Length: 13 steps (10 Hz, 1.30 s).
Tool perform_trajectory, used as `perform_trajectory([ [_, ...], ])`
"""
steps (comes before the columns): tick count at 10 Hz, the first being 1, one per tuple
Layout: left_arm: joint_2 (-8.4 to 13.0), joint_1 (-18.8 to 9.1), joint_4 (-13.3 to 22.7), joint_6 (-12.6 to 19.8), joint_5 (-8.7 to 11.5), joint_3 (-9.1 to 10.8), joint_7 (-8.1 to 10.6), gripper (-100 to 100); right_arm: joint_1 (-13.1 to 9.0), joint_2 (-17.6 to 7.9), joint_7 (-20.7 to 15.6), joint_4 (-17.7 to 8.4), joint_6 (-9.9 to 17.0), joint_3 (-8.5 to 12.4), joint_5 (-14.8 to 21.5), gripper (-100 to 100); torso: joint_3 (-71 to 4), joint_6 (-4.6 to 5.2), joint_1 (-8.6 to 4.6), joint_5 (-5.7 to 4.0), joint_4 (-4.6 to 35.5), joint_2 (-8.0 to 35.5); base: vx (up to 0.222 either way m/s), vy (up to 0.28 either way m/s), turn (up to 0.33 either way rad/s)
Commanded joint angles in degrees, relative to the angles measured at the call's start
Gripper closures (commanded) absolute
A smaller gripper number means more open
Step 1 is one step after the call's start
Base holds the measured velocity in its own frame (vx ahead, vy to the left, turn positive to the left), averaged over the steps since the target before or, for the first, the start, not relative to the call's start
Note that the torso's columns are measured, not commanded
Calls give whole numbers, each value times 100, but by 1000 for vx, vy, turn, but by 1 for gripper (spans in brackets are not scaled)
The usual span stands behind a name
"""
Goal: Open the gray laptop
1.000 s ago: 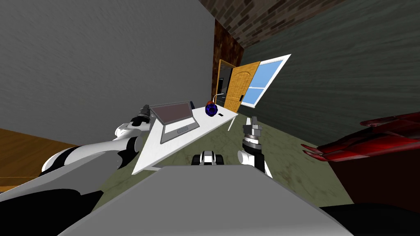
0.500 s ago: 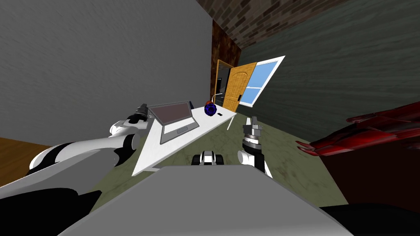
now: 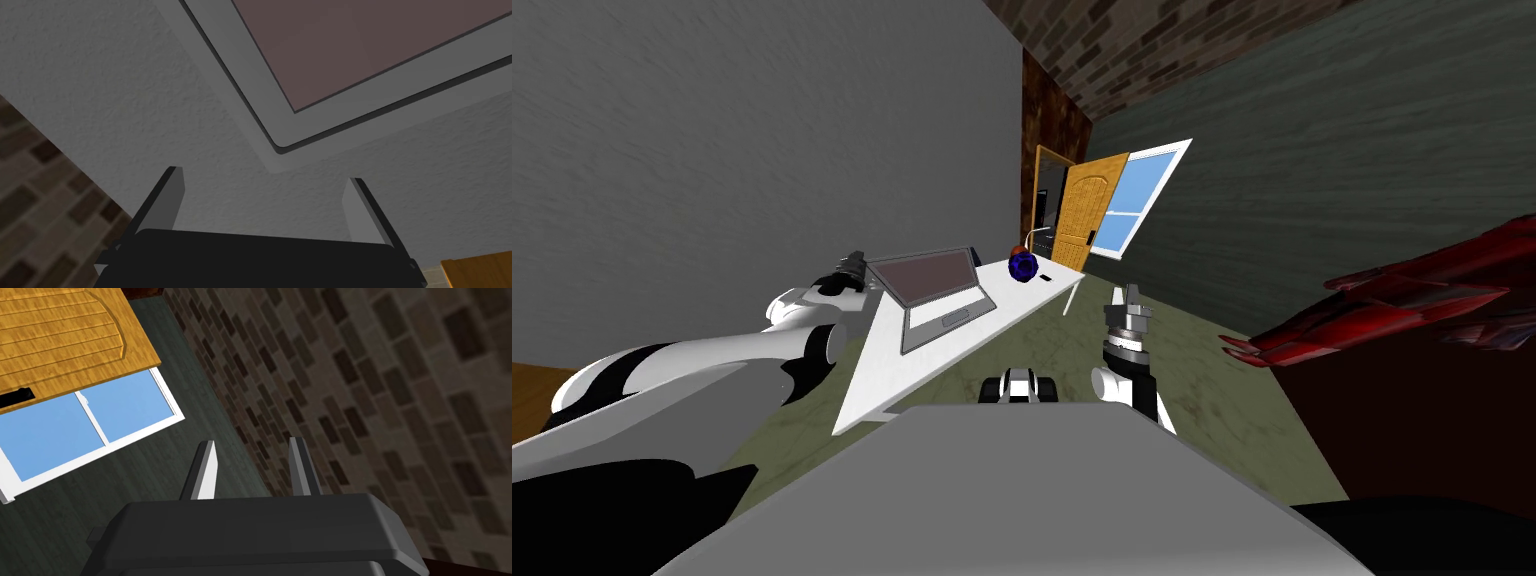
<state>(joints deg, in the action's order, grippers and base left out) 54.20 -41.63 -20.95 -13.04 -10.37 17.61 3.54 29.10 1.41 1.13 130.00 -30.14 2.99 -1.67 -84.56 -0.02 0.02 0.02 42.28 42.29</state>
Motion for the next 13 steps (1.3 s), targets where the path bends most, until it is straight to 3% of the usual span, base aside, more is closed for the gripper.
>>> perform_trajectory([
  [1, 100, -64, 20, 259, -47, -102, 85, -100, 0, 0, 0, 0, 0, 0, 0, 0, -3, 3, -6, -4, 0, -2, -18, 14, -45],
  [3, 76, -4, -44, 248, -37, -83, 68, -100, 0, 0, 0, 0, 0, 0, 0, 0, -2, 1, -5, -2, -1, -2, -6, 4, -5],
  [6, 73, 33, -91, 411, -56, 410, -325, -100, -1, 0, 0, 0, 0, 0, 0, 0, 3, 4, 5, 0, 2, 7, -39, 39, -158],
  [9, 73, 36, -94, 443, -64, 575, -465, -100, 0, 0, 0, 0, 0, 0, 0, 0, -2, 3, -2, -2, -1, -2, -36, 40, -64],
  [12, 74, 43, -72, 540, -88, 1061, -886, -100, 0, 0, 0, 0, 0, 0, 0, 0, 1, 3, -1, -2, 1, 4, -50, 39, -147],
  [13, 74, 43, -72, 540, -88, 1068, -886, -100, -1, 0, 0, 0, 0, 0, 0, 0, 4, 2, 3, 0, 3, 8, -39, 40, -59],
])
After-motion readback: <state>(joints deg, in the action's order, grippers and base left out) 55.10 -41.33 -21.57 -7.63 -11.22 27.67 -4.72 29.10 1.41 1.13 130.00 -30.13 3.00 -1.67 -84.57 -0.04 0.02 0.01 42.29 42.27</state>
